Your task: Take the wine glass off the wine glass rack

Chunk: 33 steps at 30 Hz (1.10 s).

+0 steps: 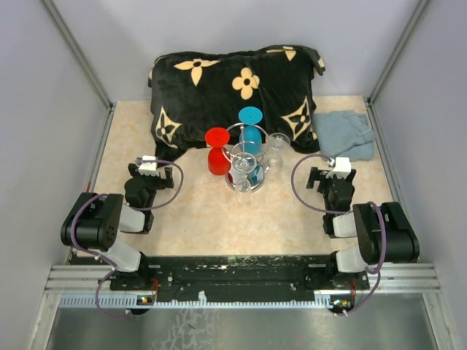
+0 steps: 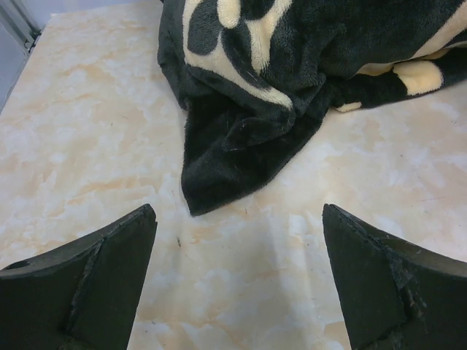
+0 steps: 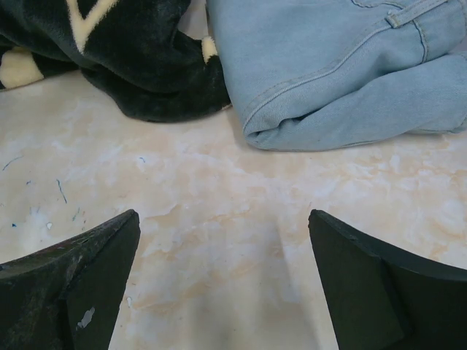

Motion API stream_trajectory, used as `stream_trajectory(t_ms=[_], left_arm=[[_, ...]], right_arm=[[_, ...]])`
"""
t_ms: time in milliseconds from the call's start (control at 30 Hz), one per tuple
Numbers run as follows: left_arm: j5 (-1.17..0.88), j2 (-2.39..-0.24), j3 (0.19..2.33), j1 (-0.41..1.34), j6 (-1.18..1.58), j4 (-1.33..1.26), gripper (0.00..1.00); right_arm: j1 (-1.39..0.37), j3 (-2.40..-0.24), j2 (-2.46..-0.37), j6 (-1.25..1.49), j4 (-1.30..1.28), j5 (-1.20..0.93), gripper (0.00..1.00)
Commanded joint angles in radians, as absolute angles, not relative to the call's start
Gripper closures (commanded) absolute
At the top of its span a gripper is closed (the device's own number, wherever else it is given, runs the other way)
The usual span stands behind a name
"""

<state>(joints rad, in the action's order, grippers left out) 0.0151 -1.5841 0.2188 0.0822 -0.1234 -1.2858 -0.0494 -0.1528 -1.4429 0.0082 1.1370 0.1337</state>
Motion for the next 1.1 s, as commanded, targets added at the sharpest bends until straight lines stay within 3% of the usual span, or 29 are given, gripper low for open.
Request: stream_trajectory(t_ms=[0,400,533,833,1067], left_arm=[[0.003,-1.592,0.237,0.076,-0.106,-1.293,0.0],[0.028,-1.505,0.25,0.075,-0.104,-1.21,0.0],[0.081,-1.346,0.257,0.076,-0.083,-1.031,0.0],[-0.066,-0.811,0.437,0.076,0.095,-0.202,0.0],[-0.21,-0.846,0.804,0.076,0.279,0.13,0.0]], right_arm=[[-0.042,-0.189,-1.445,0.002,1.203,0.124,0.02],[-0.043,-0.194,-1.366,0.039,1.132,0.233,0.02],[-0.043,-0.255,-1.172,0.09,0.827,0.28,0.02],[-0.041,-0.492,-0.78,0.193,0.044,0.438,0.01],[-0.038,-0.843,-0.838,0.336,-0.404,0.293,0.01]])
